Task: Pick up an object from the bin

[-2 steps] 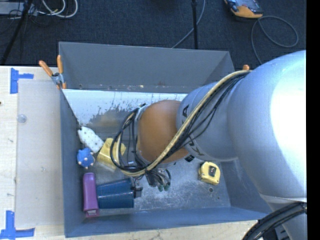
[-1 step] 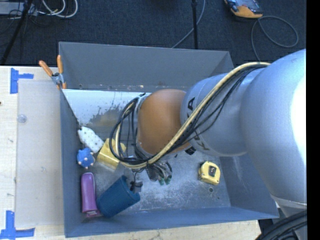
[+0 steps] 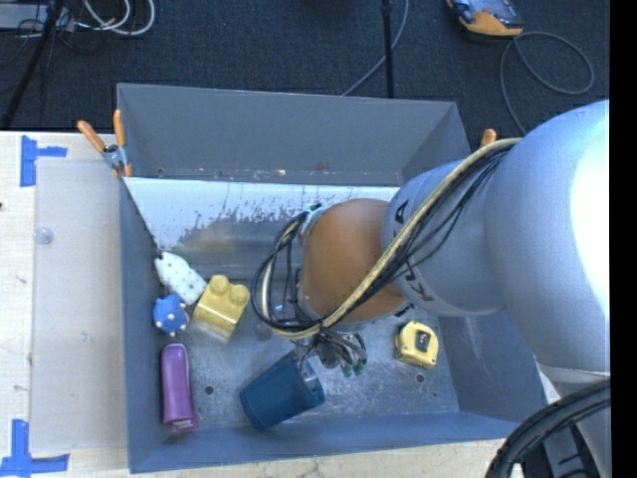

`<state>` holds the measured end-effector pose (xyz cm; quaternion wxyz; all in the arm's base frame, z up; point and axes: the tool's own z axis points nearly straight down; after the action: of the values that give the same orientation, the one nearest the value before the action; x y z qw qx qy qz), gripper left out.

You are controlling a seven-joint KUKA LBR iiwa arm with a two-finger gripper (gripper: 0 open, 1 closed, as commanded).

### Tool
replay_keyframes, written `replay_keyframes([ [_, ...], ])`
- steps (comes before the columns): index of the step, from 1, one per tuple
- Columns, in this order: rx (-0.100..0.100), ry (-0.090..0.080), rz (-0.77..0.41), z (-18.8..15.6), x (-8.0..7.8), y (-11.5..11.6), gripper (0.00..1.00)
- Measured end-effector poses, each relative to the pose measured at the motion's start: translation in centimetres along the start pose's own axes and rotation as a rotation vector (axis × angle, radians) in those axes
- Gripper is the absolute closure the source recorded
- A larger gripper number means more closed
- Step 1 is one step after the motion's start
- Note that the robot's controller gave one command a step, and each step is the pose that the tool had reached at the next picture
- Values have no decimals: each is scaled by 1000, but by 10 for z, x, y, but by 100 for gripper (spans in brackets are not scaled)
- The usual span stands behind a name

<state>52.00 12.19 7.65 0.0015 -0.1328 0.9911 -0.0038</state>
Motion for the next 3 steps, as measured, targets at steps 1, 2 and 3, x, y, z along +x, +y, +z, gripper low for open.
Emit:
replay_keyframes([
  [1, 3, -7, 0, 3, -1, -6, 100],
  [2, 4, -7, 1, 3, -1, -6, 100],
  [3, 3, -6, 22, -80, 6, 4, 100],
])
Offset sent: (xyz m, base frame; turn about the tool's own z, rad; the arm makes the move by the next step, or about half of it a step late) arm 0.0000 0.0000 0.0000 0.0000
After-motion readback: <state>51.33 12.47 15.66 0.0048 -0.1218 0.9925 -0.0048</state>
